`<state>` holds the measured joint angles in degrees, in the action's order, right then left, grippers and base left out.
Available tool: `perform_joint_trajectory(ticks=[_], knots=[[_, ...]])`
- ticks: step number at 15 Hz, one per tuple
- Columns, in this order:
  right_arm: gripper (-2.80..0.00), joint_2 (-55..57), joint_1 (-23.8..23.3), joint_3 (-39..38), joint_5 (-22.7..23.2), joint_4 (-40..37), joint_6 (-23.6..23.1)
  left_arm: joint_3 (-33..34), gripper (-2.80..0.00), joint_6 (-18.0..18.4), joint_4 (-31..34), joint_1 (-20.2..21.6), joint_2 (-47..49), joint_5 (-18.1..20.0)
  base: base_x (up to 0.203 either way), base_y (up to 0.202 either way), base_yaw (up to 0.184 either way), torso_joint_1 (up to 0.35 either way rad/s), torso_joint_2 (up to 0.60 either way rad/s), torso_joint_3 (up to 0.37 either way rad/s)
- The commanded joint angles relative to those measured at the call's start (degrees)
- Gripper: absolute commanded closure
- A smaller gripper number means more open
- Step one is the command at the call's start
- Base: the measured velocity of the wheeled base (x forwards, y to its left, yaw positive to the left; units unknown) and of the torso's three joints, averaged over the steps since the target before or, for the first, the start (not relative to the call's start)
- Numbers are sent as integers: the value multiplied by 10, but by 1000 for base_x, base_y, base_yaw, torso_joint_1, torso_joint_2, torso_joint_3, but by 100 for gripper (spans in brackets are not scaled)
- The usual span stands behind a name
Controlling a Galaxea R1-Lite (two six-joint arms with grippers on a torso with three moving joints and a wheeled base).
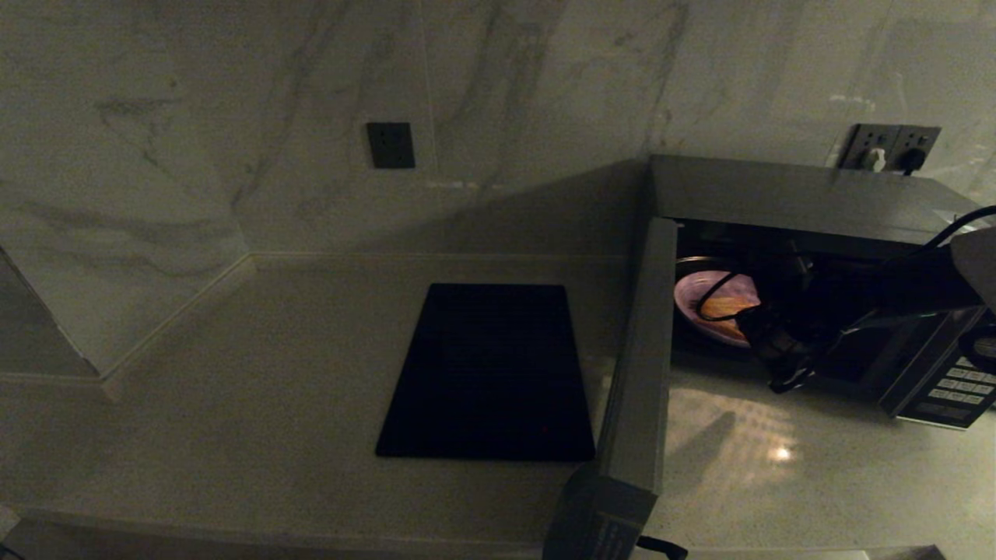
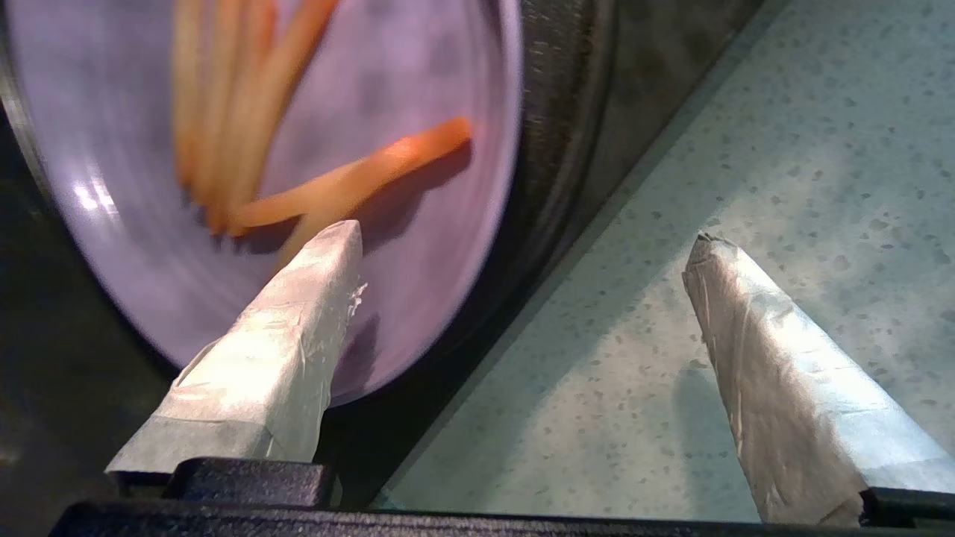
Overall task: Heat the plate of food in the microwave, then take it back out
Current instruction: Take the plate out of the microwave
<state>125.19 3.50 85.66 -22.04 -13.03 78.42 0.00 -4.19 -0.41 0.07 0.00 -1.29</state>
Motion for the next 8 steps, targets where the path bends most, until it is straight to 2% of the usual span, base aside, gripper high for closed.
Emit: perform_joint_trajectory(ticks=[1,8], knots=[[-280,6,0,-1,-1,-1,4,0,0,0,0,0,0,0,0,0,0,0,0,0],[-280,16,-1,-3,-5,-2,4,0,0,0,0,0,1,0,0,0,0,0,0,0]])
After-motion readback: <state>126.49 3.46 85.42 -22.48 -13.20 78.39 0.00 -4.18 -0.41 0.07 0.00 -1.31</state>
